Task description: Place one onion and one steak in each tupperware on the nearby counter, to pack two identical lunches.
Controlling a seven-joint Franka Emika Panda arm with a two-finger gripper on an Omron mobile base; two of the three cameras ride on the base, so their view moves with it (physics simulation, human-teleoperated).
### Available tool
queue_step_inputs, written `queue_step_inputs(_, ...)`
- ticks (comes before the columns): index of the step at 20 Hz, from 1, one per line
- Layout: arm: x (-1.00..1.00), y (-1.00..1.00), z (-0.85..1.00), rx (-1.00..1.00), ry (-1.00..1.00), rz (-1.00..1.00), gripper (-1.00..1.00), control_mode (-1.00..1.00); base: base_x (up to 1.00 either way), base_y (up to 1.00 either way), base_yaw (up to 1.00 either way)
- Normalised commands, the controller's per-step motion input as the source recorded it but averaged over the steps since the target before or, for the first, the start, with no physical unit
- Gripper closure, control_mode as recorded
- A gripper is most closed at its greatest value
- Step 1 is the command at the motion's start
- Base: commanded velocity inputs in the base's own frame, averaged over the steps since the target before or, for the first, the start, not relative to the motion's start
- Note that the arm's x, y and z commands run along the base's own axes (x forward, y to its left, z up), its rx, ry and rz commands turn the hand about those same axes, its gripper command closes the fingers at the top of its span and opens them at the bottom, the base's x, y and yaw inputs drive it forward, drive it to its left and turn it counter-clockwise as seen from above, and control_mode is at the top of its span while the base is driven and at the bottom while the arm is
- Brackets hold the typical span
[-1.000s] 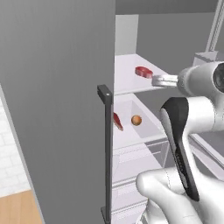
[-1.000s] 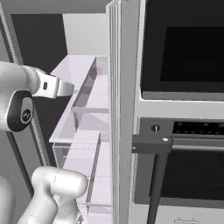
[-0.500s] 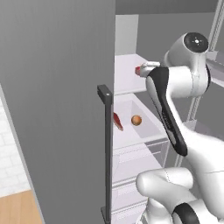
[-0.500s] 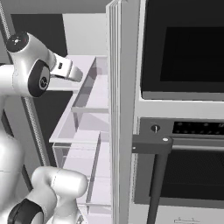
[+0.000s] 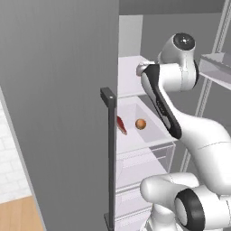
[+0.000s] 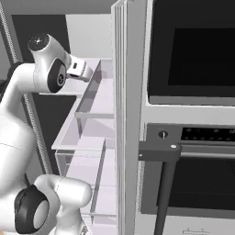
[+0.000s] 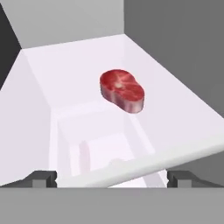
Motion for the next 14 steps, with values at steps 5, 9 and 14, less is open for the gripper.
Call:
queue_step_inputs(5,0.50,-0.09,0.00,0.00,0.01,0.03,-1.00,-1.00,0.00,0.00,0.00)
queue_step_inputs(9,0.53,-0.07,0.00,0.00,0.07,0.07,-1.00,-1.00,0.00,0.00,0.00)
queue_step_inputs(14,0.59,-0.08,0.00,0.00,0.11,0.09,-1.00,-1.00,0.00,0.00,0.00)
